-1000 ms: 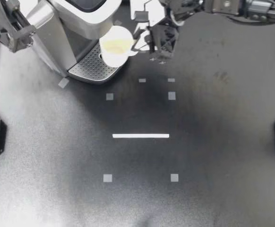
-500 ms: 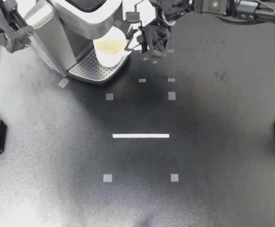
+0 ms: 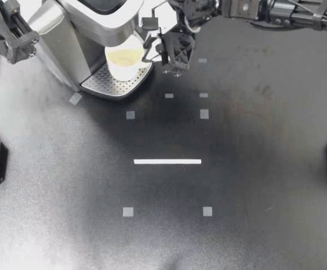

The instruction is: Place the coffee capsule inside the capsule container, then place the cup onto the center of the cup tray.

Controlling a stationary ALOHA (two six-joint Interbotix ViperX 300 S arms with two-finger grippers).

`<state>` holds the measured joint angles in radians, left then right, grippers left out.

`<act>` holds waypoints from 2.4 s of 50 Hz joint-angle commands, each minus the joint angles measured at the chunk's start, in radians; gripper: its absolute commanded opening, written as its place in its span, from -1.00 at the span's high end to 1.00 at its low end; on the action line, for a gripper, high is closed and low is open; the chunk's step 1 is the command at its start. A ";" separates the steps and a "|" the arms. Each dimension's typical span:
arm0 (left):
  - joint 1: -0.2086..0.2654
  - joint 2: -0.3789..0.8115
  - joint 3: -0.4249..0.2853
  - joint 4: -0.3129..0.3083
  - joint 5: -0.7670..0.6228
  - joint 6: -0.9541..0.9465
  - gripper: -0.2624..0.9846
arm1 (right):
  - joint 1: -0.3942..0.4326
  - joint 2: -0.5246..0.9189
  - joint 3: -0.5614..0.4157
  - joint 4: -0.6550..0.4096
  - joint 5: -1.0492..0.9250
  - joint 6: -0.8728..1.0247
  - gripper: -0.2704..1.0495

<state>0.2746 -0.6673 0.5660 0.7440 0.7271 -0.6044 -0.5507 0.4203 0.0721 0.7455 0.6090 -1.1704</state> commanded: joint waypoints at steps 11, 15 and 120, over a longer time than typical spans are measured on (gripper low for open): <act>-0.002 -0.005 -0.009 0.003 -0.006 -0.014 0.39 | 0.003 -0.018 -0.026 0.003 -0.006 0.000 0.50; -0.002 -0.006 -0.009 0.005 -0.006 -0.015 0.39 | 0.003 -0.020 -0.026 0.005 -0.006 0.000 0.46; 0.094 0.362 -0.497 -0.209 0.342 0.339 0.40 | 0.015 -0.607 0.583 0.201 -0.184 0.058 0.06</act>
<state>0.3651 -0.3206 0.1381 0.5890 1.0324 -0.3053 -0.5400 -0.1672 0.6673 0.9419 0.4326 -1.1106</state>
